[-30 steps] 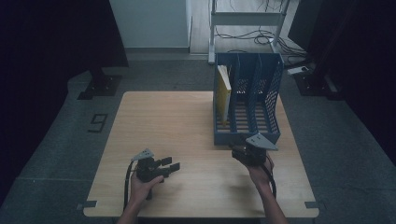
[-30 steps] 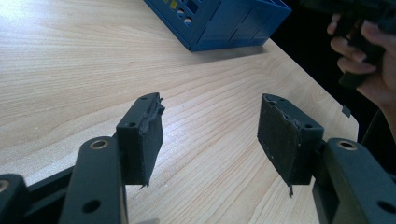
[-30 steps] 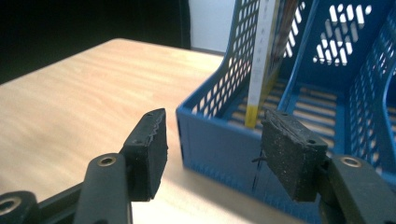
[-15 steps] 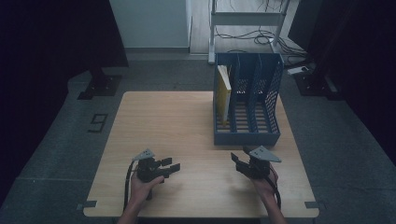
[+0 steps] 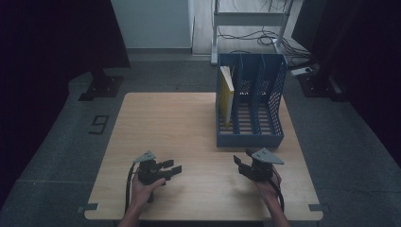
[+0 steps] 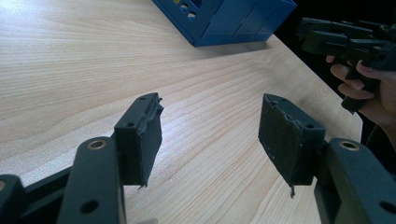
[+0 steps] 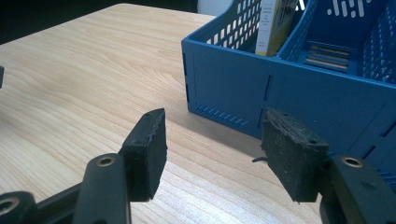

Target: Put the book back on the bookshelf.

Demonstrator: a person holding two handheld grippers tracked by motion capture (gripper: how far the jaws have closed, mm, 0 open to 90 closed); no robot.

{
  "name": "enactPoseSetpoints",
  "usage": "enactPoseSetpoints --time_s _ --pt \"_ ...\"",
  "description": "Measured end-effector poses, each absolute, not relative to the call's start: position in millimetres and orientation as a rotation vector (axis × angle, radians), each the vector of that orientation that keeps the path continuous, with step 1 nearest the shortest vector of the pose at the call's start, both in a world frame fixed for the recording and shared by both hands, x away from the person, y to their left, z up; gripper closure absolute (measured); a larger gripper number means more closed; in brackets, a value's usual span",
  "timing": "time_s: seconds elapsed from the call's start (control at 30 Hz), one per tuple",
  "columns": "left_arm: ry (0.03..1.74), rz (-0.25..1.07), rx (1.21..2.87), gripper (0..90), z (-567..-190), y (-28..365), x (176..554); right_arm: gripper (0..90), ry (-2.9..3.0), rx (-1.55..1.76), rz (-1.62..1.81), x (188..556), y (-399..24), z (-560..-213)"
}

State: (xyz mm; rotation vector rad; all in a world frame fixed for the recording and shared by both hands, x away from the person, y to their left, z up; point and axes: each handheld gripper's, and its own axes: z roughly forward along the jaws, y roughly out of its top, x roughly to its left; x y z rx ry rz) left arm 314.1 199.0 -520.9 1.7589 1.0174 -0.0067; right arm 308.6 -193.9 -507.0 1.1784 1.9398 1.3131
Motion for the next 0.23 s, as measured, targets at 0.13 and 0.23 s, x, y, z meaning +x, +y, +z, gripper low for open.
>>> enactPoseSetpoints --time_s 0.13,0.23 --pt "1.018 -0.007 1.758 39.1 -520.9 199.2 314.1 39.3 1.935 1.177 1.316 308.3 -194.5 -506.0" --pt "1.018 -0.005 1.757 39.0 -520.8 199.6 314.3 39.3 1.932 1.181 1.317 308.6 -195.2 -506.1"
